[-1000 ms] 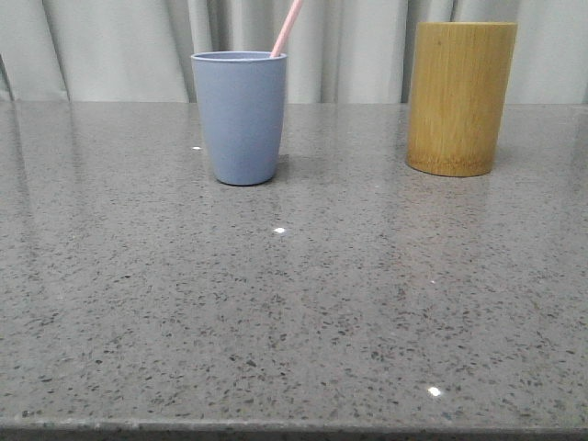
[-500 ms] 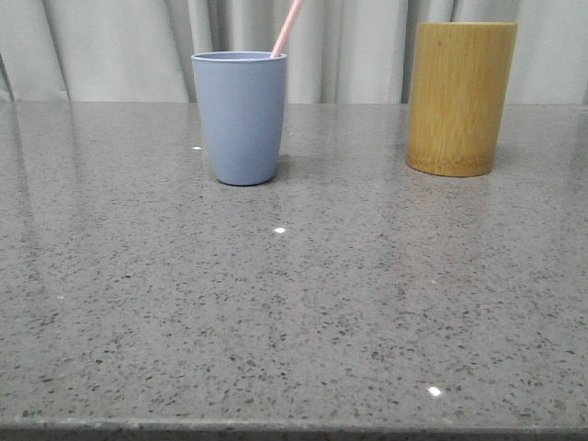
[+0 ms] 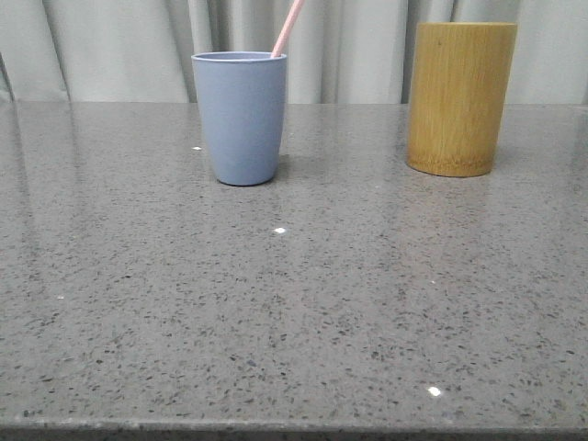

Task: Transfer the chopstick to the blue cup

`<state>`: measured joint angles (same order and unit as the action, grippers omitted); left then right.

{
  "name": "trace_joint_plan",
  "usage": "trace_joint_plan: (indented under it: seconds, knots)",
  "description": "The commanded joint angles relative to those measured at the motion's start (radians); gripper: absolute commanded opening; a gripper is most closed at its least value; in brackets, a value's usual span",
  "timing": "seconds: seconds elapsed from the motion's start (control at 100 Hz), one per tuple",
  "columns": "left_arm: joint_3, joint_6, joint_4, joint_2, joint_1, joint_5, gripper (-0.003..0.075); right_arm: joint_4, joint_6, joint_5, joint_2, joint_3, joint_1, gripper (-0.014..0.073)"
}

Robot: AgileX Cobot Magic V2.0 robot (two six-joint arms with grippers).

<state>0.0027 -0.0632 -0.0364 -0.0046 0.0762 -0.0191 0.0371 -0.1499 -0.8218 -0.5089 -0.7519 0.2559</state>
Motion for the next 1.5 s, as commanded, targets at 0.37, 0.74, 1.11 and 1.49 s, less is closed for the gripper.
trace_joint_plan:
  seconds: [0.37,0.74,1.11,1.49]
  knots:
    - [0.008,-0.005,-0.01,-0.034,-0.003,-0.058,-0.0019,0.014,0.001,0.07,-0.003,-0.027,-0.007,-0.0068]
    - [0.008,-0.005,-0.01,-0.034,-0.003,-0.058,-0.0019,0.014,0.001,0.07,-0.003,-0.027,-0.007,-0.0068]
    - [0.008,-0.005,-0.01,-0.034,-0.003,-0.058,-0.0019,0.089,0.013,0.127,0.044,0.019,-0.009,-0.0068]
    - [0.008,-0.005,-0.01,-0.034,-0.003,-0.058,-0.0019,0.095,0.013,0.529,0.413,0.416,-0.143,-0.0068]
